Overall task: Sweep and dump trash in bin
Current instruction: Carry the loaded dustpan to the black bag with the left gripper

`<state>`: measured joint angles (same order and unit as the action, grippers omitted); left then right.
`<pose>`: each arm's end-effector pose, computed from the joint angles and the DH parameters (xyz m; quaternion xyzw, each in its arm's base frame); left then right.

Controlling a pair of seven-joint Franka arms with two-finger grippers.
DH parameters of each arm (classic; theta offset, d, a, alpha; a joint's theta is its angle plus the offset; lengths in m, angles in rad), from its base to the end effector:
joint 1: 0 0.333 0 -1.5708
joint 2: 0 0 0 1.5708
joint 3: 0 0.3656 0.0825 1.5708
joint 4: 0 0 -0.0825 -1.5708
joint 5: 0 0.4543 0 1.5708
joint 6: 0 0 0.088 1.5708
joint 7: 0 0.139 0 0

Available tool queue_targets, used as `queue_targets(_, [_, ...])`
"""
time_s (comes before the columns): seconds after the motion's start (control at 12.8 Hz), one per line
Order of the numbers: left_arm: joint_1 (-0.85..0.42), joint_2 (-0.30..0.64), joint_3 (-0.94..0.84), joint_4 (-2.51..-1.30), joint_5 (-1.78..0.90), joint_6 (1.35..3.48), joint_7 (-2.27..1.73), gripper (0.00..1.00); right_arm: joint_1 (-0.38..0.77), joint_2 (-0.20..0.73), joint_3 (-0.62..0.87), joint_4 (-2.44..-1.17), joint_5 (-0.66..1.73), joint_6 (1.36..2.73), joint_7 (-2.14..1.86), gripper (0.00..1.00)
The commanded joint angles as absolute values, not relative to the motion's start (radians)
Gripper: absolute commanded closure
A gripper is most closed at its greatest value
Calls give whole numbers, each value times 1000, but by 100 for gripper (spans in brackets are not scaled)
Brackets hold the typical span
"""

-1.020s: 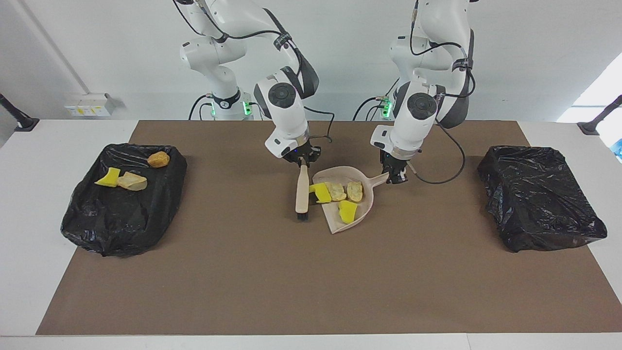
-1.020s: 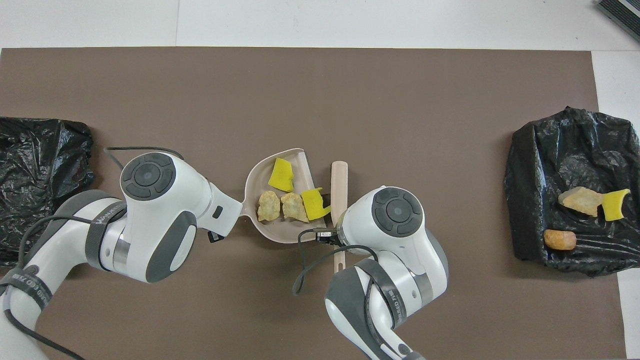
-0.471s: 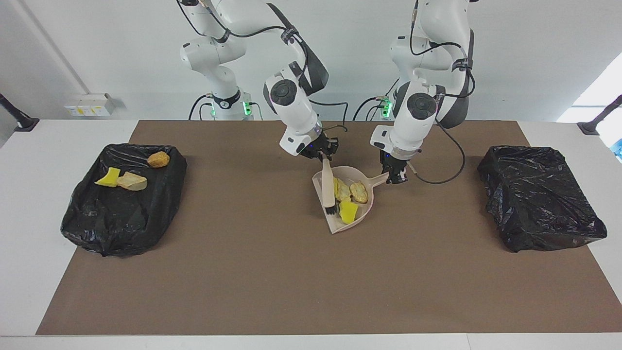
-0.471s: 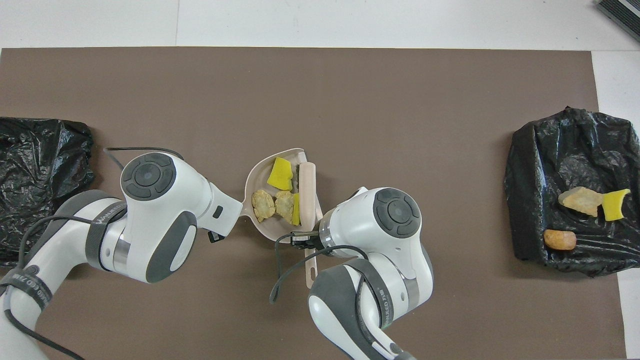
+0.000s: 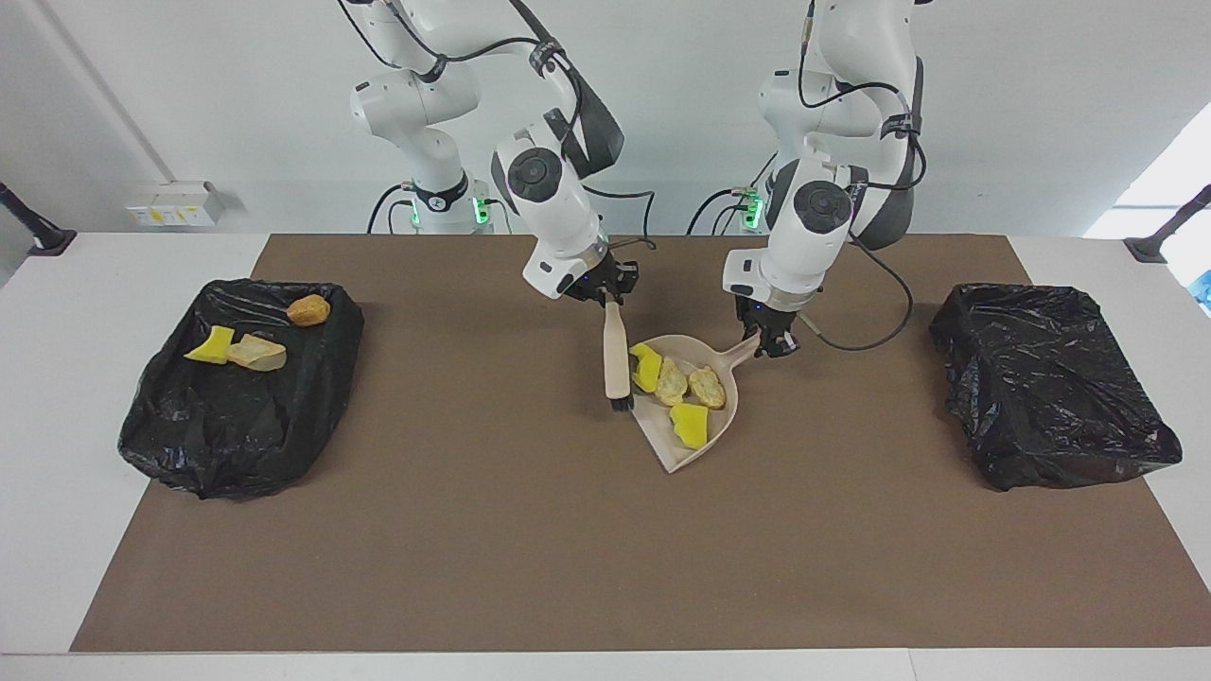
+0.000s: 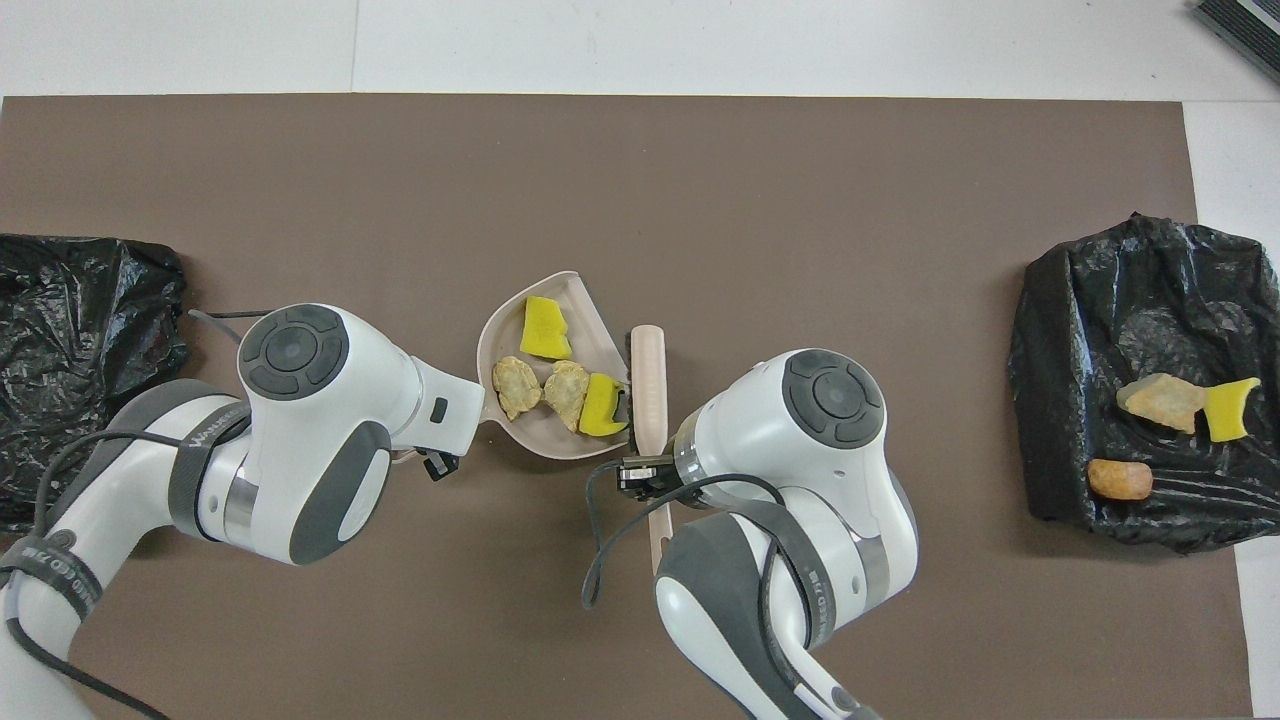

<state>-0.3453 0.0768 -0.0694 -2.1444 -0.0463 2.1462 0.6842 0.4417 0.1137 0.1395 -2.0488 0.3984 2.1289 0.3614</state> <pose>0.5472 -0.2442 0.3367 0.8589 -0.5103 -0.0342 0.0264 0.5144 0.3697 0.3658 -0.9846 -0.0002 0.0938 0.1473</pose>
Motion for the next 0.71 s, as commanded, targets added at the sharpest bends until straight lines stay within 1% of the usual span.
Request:
queue_targets(0.0, [-316, 80, -64, -2154, -75, 2178, 608, 100, 437, 112, 150, -2025, 405, 2131, 351, 100])
queue_targets(0.24, [-311, 80, -60, -2148, -117, 2177, 603, 100, 425, 88, 144, -1982, 396, 2074, 348, 100])
queue_targets(0.55, [-236, 60, -60, -2106, -117, 2146, 506, 100, 388, 28, 137, -1982, 325, 1979, 373, 100])
queue_targets(0.63, [-218, 55, -58, -2082, -117, 2105, 486, 100, 394, 23, 138, -1982, 290, 1973, 430, 100])
